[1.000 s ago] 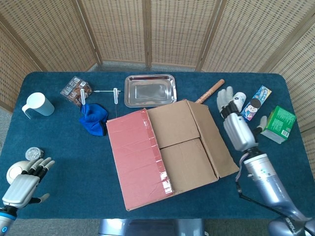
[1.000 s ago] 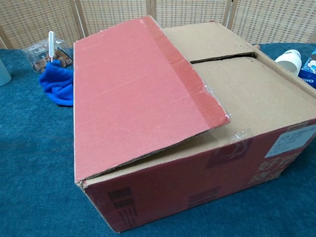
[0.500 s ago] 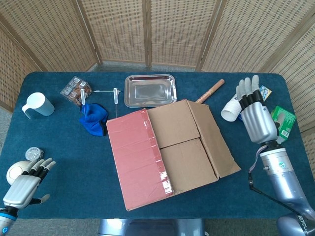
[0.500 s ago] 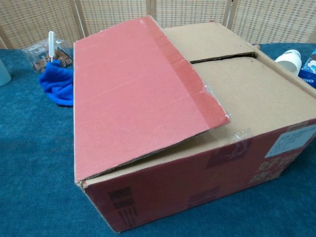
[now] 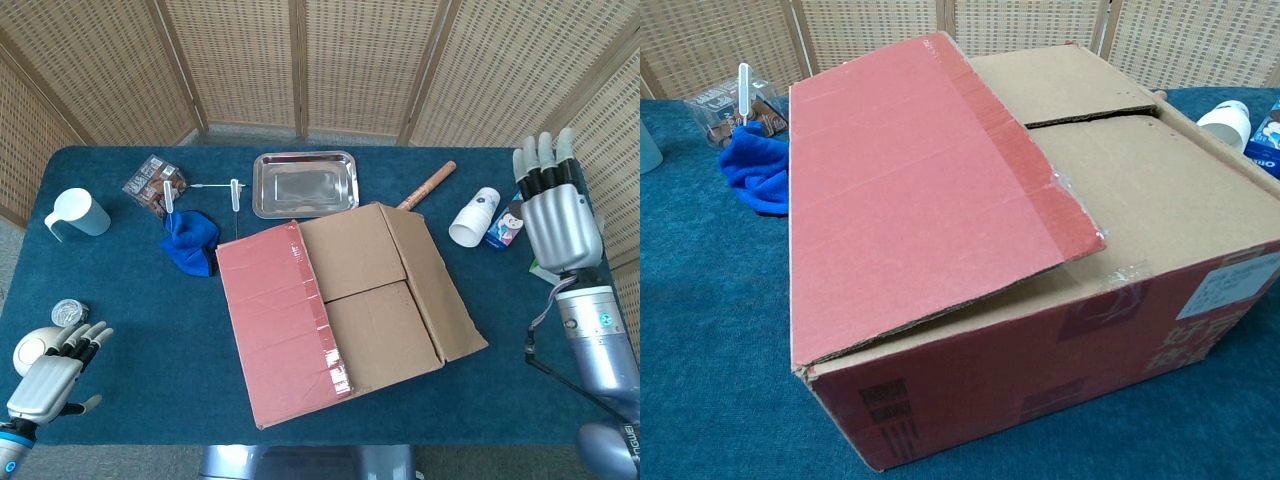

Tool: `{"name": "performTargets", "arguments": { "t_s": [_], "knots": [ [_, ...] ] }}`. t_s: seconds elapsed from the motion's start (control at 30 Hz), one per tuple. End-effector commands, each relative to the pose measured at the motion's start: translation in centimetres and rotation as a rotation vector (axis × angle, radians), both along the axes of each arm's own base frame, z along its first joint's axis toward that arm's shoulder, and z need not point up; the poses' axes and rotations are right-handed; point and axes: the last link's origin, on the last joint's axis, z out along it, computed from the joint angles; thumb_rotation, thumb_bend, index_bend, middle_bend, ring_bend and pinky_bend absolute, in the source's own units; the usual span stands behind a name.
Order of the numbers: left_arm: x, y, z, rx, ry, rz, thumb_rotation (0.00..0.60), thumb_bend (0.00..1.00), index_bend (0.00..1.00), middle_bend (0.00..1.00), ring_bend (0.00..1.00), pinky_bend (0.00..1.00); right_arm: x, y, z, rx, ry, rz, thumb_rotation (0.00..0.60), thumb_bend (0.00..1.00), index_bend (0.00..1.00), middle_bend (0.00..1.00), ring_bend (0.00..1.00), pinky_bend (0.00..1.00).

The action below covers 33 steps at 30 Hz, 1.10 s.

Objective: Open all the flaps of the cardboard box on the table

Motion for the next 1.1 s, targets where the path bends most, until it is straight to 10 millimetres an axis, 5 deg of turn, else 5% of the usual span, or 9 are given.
{"name": "performTargets", "arguments": {
  "t_s": [0.03, 0.27, 0.5, 0.77, 1.1],
  "knots": [
    [0.0, 0.0, 0.1, 0.004, -0.001, -0.001, 0.600, 0.00, 0.00, 0.00, 0.00, 0.00, -0.6, -0.3, 0.6, 0.022, -0.118, -0.002, 0.600, 0.11, 0.00, 0.00, 0.00, 0.04],
    [0.0, 0.0, 0.1, 0.002, -0.002, 0.000, 0.600, 0.00, 0.00, 0.00, 0.00, 0.00, -1.7, -0.6, 0.7, 0.101, -0.378, 0.012, 0.600, 0.03, 0.00, 0.00, 0.00, 0.04],
    [0.5, 0.2, 0.5, 0.021, -0.022, -0.017, 0.600, 0.00, 0.00, 0.00, 0.00, 0.00, -3.6, 1.5, 0.7, 0.151, -0.837, 0.050, 0.599, 0.00, 0.00, 0.00, 0.00, 0.07],
    [1.7, 0.7, 1.2, 0.054, -0.052, -0.067, 0.600, 0.00, 0.00, 0.00, 0.00, 0.00, -7.9, 5.9, 0.5, 0.120, -1.107, 0.029, 0.389, 0.00, 0.00, 0.00, 0.00, 0.06],
    [2.2, 2.0, 2.1, 0.093, -0.064, -0.101, 0.600, 0.00, 0.01, 0.00, 0.00, 0.00, -10.9, 10.4, 0.0, 0.072, -1.150, 0.017, 0.219, 0.00, 0.00, 0.00, 0.00, 0.00]
  ]
}}
